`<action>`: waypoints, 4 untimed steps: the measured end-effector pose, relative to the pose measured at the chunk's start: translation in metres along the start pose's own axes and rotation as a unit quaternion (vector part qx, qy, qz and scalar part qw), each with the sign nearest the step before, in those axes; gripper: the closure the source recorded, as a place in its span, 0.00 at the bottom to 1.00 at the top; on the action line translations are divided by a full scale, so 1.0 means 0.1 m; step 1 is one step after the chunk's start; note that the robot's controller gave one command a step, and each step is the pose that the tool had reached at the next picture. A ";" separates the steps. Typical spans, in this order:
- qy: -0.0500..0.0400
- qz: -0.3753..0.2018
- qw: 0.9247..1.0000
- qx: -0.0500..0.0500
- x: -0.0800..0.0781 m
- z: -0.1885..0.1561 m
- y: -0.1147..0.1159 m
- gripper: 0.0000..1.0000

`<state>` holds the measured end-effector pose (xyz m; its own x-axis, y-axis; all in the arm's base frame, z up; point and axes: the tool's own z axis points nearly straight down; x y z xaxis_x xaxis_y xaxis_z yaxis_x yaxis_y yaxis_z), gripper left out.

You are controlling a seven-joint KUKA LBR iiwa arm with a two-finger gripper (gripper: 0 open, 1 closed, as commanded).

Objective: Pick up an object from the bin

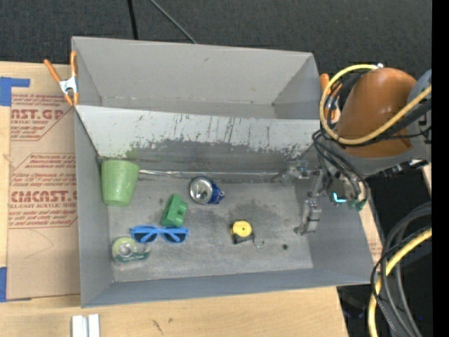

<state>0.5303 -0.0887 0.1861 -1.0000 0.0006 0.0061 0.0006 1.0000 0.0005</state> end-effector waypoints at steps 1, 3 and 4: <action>-0.003 -0.009 1.000 -0.002 -0.43 0.61 0.98 0.00; -0.004 -0.176 0.984 0.001 -0.12 1.16 0.84 1.00; -0.007 -0.172 0.985 0.002 -0.03 0.13 0.64 1.00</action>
Offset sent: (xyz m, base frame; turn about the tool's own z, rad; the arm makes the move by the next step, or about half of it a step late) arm 0.0427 0.0907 -0.0576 -0.0085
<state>0.5328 -0.0245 0.1728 -0.9407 -0.3392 -0.0080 -0.3391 0.9407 -0.0038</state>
